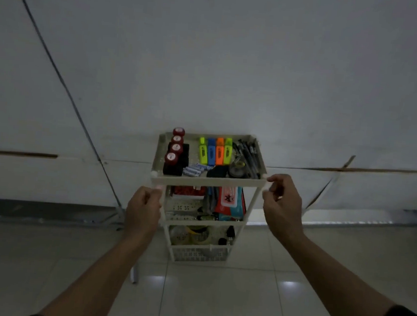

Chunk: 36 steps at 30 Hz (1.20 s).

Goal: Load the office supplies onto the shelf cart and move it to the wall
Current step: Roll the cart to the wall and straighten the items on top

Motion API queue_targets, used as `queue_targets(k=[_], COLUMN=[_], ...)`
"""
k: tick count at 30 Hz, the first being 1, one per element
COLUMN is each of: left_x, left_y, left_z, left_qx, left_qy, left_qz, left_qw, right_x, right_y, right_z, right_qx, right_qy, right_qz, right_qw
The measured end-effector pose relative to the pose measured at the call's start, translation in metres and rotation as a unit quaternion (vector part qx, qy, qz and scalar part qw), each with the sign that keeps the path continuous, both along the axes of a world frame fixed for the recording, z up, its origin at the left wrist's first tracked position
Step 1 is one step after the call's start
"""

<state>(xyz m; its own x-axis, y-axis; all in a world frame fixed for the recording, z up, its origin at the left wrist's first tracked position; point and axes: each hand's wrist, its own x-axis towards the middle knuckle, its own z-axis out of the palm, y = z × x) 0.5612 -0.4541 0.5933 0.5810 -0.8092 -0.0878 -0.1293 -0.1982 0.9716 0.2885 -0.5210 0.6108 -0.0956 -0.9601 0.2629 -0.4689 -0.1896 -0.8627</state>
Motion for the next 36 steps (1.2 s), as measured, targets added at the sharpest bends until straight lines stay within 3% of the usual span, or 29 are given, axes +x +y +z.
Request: queue_targets(k=[5,9,16,24,29,36], left_x=[0.014,0.02,0.014,0.002,0.006,0.016], left_y=[0.002,-0.007,-0.021,-0.021,-0.016,0.005], left_z=[-0.091,-0.147,-0.198,-0.207,-0.252,-0.379], left_qx=[0.123,0.155,0.107,0.059,0.038,0.178], left_qy=[0.038,0.08,0.092,0.109,0.08,0.121], left_qz=[-0.016,-0.051,-0.077,-0.088,-0.026,-0.024], left_qw=[0.992,0.983,0.987,0.988,0.996,0.976], right_x=[-0.013,-0.011,0.004,0.003,-0.016,-0.031], right_y=[-0.001,-0.008,-0.013,-0.014,-0.017,-0.01], right_z=[-0.096,-0.16,-0.219,-0.23,-0.261,-0.377], right_qx=[0.168,0.245,0.247,0.231,0.207,0.299], right_qy=[-0.118,-0.116,-0.14,-0.155,-0.131,-0.157], right_qz=[-0.061,0.0,0.088,0.1,0.068,0.016], right_qw=[0.977,0.963,0.955,0.955,0.967,0.941])
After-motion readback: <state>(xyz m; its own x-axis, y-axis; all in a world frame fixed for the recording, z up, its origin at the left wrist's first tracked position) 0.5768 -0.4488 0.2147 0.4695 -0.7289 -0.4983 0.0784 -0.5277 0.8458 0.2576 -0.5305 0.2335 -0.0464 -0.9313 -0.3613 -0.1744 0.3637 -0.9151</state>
